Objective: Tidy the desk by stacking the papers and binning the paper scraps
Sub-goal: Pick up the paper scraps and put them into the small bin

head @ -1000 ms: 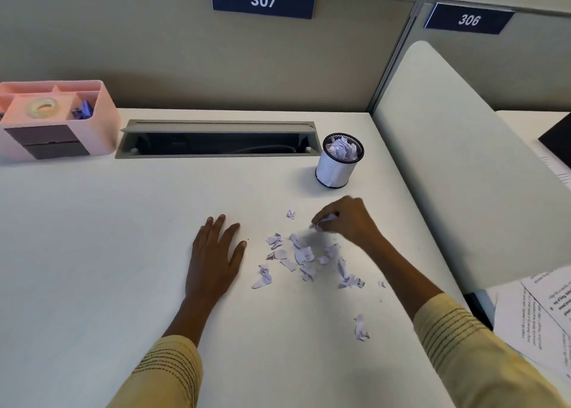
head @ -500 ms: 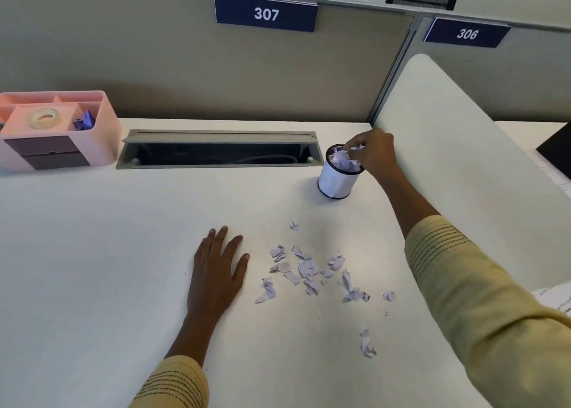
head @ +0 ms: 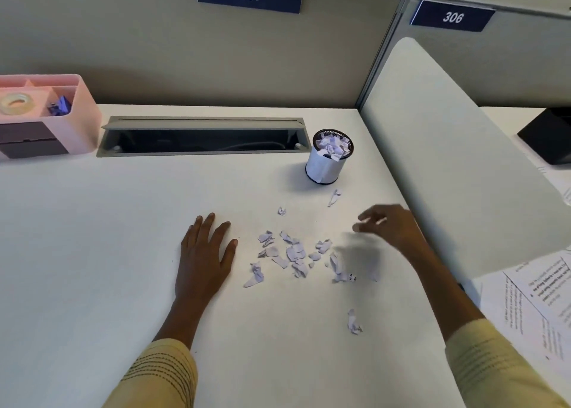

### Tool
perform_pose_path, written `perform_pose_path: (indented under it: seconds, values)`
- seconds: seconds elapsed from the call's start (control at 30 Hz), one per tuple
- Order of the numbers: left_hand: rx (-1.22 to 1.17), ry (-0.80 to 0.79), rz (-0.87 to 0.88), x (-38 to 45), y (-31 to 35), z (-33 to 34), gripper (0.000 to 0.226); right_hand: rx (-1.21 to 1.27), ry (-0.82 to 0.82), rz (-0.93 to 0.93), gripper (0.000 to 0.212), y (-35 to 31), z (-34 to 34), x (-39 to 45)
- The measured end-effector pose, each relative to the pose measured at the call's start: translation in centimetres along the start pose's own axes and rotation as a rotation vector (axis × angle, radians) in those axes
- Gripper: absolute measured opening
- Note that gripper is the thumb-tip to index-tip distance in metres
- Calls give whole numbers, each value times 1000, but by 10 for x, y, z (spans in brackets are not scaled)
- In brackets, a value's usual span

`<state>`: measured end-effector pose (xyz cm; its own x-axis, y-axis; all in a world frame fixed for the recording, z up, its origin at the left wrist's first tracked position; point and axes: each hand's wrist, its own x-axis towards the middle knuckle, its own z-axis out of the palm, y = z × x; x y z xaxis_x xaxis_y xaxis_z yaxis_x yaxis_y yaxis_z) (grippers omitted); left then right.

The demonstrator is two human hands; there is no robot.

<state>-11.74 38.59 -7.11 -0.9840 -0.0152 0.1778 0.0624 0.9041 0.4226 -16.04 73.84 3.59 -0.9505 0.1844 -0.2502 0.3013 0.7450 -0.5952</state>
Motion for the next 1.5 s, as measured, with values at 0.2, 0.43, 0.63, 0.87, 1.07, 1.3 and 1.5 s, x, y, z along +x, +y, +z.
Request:
perform_pose_path:
  seconds: [0.2,0.43,0.63,0.87,1.07,1.3,1.5]
  values:
    - [7,-4,1,0,1,-1,57,-80,-48,67,45,28,46,-60]
    - [2,2,-6,-1,1,-2,57,-86,-152,17,80,24,56,-122]
    - [5,-5,-11,-1,1,-2,56,-10,-211,80,98,12,70,-106]
    - [0,-14,-15,-1,1,-2,57,190,-111,-28,59,-33,92,-47]
    - [1,-17,-15,-1,2,-2,57,148,73,-167,49,-44,116,-33]
    - [5,-14,-10,-1,1,-2,55,-345,-20,-555,64,-34,151,-45]
    - [0,-10,1,-1,1,-3,55,-594,-140,-823,63,-31,122,-48]
